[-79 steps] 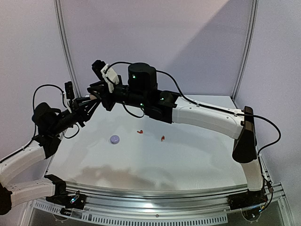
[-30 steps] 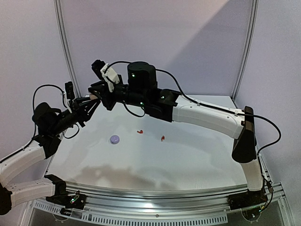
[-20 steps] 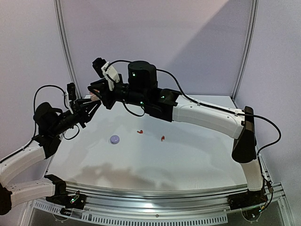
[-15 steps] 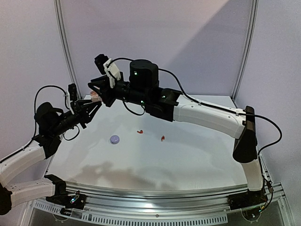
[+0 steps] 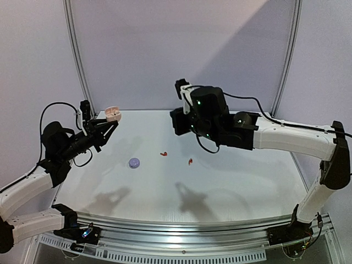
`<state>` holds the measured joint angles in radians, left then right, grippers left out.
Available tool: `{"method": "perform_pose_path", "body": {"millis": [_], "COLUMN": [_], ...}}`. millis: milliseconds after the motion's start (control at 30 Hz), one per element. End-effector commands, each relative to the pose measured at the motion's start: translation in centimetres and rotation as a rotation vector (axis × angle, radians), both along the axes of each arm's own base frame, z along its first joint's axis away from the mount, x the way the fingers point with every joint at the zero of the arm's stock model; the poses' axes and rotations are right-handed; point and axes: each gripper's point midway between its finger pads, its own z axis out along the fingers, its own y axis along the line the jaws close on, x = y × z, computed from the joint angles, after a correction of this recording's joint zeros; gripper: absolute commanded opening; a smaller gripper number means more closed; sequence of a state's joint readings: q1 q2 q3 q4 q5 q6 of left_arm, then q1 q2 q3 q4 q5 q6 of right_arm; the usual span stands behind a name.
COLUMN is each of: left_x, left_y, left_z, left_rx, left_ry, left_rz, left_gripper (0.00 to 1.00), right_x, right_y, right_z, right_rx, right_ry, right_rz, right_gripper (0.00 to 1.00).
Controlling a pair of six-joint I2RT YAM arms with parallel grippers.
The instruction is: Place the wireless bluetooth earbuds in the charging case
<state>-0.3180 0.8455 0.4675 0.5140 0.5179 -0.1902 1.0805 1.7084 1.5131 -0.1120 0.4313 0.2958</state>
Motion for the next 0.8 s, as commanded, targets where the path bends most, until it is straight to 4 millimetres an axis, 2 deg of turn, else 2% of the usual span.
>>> {"method": "perform_pose_path", "body": {"millis": [0,133,267,367,533,767], "left_x": [0.0,-0.2,-0.2,-0.2,-0.2,-0.2], "left_y": [0.1,0.1,0.1,0.1,0.1,0.2], "left_z": [-0.2,0.0,0.1,0.2,0.2,0.2], "left_rx": [0.004,0.001,0.002,0.003,0.008,0.010], "left_ry": [-0.009,-0.017,-0.014,-0.021,-0.023,-0.027], "left_rz": [0.004,0.001,0.000,0.003,0.004,0.008], "left_gripper": [0.00,0.00,0.00,0.00,0.00,0.00], "right_x": [-0.6,-2.2,-4.1,-5.2,-6.6,-7.6], "right_y": [-5.8,-7.8,-8.0,-8.2,-8.7,-9.4], "right_z": [-9.7,-16.2,-21.3,-24.4,-27.6,-29.5], "right_rx": [-0.091,-0.149,-0.186,-0.211,-0.268,-0.318], "right_ry": [0.248,0.398,0.537,0.624,0.708,0.767], "right_rz": [-0.210,-0.247,-0.224,-0.222,-0.221,-0.222], "right_gripper": [0.02,0.02,0.02,0.03,0.03,0.04]}}
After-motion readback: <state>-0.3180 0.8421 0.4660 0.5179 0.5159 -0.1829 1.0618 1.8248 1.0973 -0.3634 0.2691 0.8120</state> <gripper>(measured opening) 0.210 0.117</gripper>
